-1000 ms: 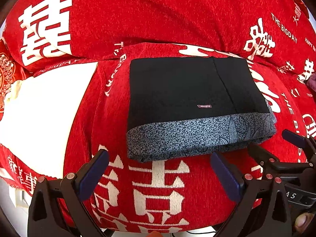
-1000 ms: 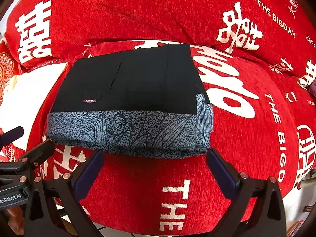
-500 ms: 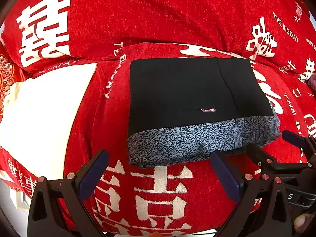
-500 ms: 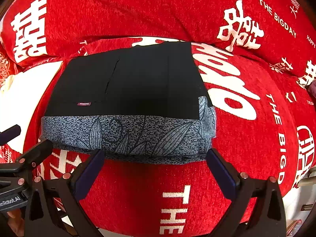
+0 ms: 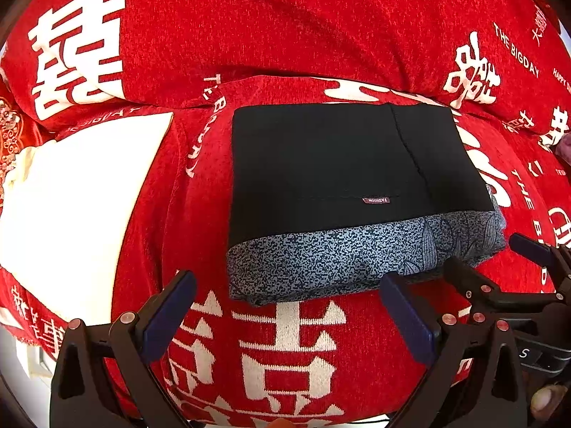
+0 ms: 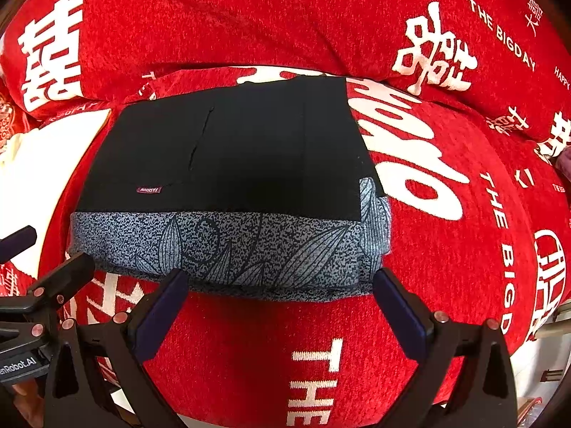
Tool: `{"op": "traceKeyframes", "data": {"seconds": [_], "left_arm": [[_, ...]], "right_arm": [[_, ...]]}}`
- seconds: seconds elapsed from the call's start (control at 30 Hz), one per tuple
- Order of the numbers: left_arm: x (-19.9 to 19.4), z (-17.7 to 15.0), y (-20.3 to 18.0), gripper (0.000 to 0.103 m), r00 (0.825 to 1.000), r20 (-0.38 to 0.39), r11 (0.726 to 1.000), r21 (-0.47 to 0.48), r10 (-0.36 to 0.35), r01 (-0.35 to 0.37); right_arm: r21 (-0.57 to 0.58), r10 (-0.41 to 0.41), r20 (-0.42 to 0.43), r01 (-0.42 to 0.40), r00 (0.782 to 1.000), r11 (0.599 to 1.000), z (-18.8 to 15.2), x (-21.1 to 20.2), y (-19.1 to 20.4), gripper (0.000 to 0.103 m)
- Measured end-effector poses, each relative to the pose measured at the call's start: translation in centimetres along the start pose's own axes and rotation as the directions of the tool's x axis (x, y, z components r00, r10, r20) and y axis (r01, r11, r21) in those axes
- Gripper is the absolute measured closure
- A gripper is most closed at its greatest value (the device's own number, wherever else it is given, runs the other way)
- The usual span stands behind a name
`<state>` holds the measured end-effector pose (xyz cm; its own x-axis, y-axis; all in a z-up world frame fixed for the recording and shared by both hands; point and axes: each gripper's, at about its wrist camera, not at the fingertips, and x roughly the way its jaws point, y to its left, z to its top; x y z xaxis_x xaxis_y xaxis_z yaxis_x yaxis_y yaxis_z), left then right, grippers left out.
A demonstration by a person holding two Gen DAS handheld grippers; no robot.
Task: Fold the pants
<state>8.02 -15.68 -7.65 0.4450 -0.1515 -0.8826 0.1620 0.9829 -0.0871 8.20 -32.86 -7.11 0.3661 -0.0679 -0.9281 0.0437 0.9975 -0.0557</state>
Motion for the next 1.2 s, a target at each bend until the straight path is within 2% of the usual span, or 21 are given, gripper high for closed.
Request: {"op": "traceKeyframes", "data": {"seconds": [1.2], "left_arm": [[0.07,0.16,-0.02,0.000,1.000,-0.002,1.000,0.002,0.000,0.000]], "right_arm": [[-0.003,0.000,0.000,0.000,1.000,1.000,0.26,0.03,-0.17,0.000]]}}
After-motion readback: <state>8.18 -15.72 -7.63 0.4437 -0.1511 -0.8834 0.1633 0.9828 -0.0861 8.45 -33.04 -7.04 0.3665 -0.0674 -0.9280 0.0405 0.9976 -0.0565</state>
